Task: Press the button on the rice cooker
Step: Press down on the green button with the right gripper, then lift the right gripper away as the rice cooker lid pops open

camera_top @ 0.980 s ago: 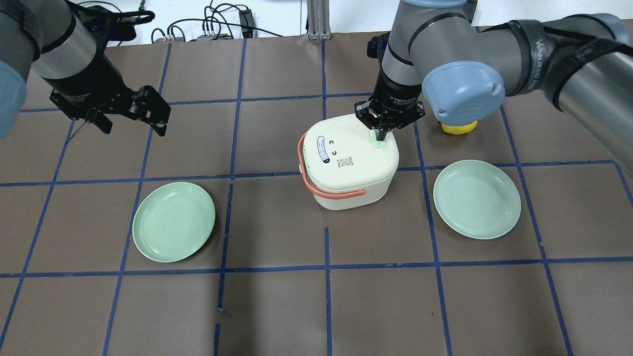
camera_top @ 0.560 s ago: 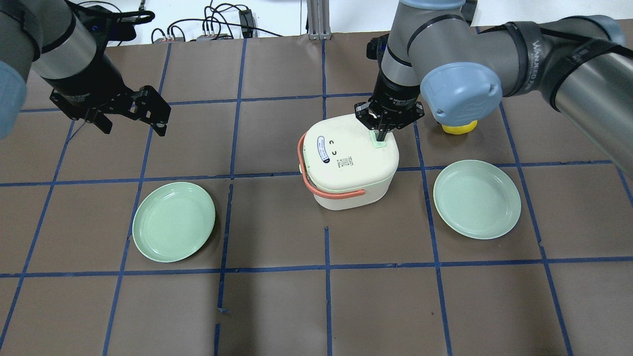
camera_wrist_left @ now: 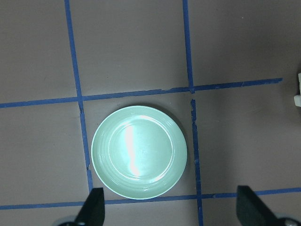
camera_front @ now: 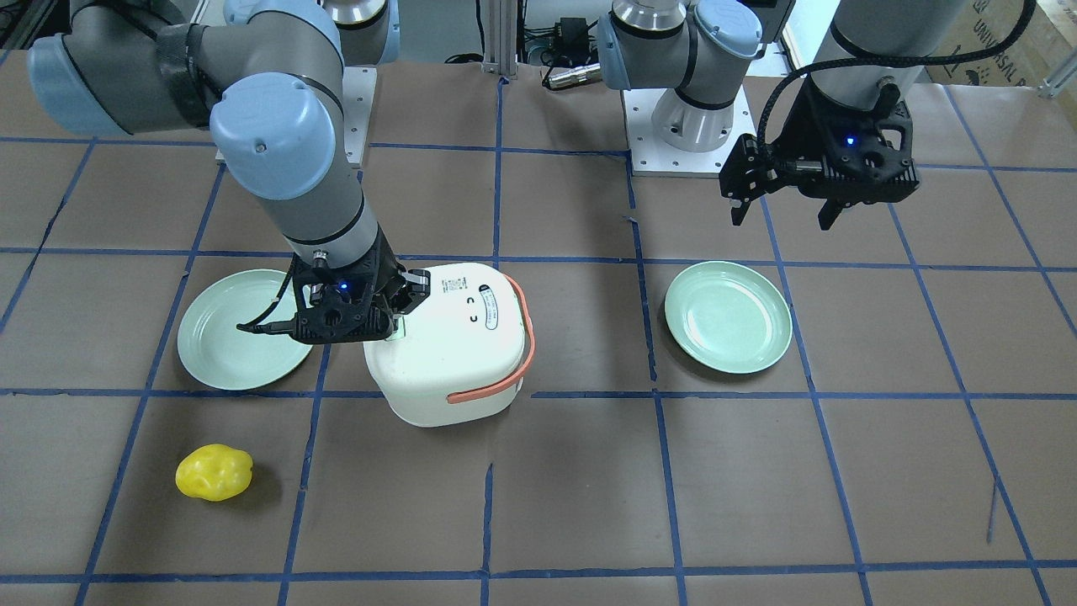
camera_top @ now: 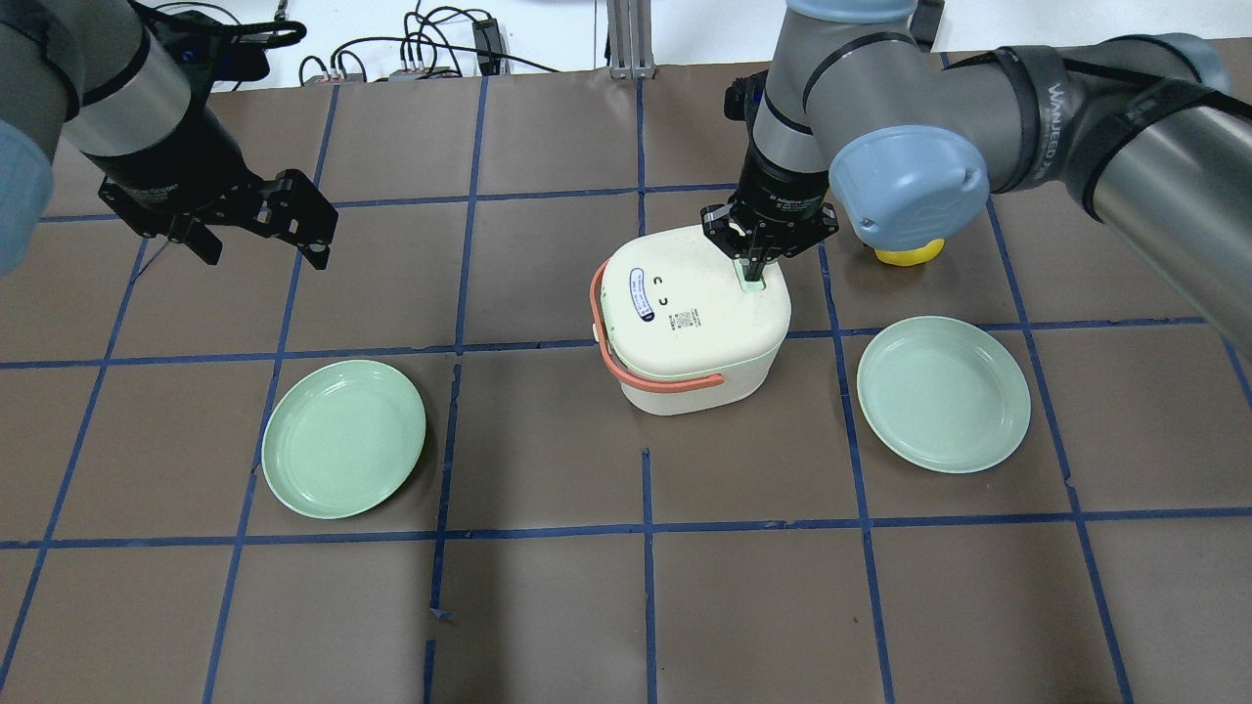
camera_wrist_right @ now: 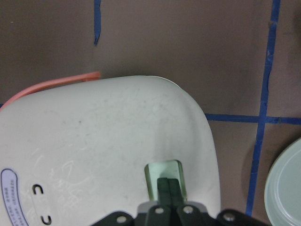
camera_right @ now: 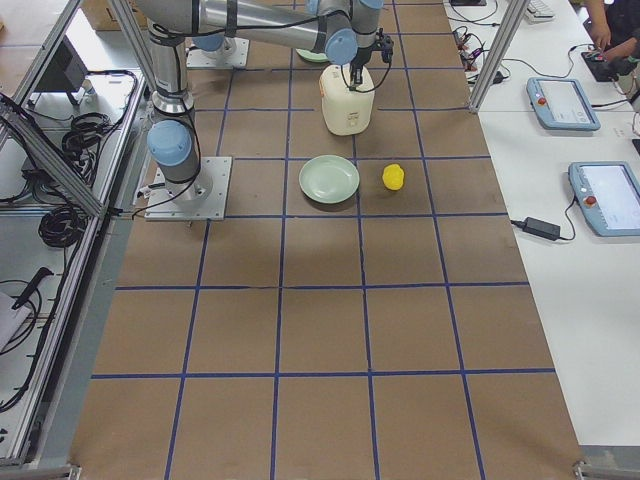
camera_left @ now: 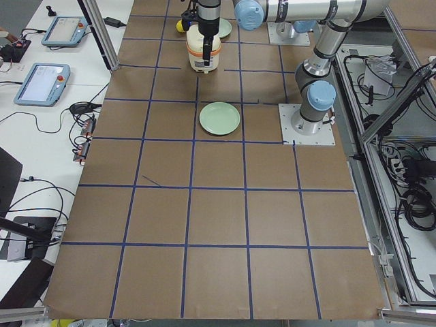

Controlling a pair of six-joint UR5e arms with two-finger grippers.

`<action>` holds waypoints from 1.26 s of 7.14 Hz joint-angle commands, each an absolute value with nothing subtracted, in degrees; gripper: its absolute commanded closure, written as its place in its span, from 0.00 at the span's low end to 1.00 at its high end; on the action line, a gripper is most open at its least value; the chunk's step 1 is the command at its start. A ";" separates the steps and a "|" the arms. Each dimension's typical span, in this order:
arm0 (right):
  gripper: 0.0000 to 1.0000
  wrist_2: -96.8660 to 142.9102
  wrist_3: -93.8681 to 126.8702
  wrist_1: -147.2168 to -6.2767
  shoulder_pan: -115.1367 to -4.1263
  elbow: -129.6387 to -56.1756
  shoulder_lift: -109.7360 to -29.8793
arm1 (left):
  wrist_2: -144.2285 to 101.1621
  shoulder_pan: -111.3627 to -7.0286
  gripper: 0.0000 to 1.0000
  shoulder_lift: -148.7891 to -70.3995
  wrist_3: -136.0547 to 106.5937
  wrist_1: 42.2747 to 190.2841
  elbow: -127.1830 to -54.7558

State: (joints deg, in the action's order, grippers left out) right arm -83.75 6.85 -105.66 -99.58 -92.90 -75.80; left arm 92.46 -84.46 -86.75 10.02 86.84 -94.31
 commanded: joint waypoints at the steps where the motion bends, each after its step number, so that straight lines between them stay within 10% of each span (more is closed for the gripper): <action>1: 0.89 -83.93 6.86 -105.73 -99.58 -92.90 -75.67 | 92.46 -84.46 0.00 -86.75 10.02 86.84 -94.31; 3: 0.64 -84.11 7.91 -103.46 -99.67 -91.59 -77.25 | 92.46 -84.46 0.00 -86.75 10.02 86.84 -94.31; 4: 0.22 -83.94 8.08 -98.66 -99.67 -89.23 -79.61 | 92.46 -84.46 0.00 -86.75 10.02 86.84 -94.31; 5: 0.06 -84.28 8.26 -94.61 -99.41 -85.64 -81.80 | 92.46 -84.46 0.00 -86.75 10.02 86.84 -94.31; 9: 0.00 -91.05 0.65 -91.49 -93.88 -81.82 -83.67 | 92.46 -84.46 0.00 -86.75 10.02 86.84 -94.31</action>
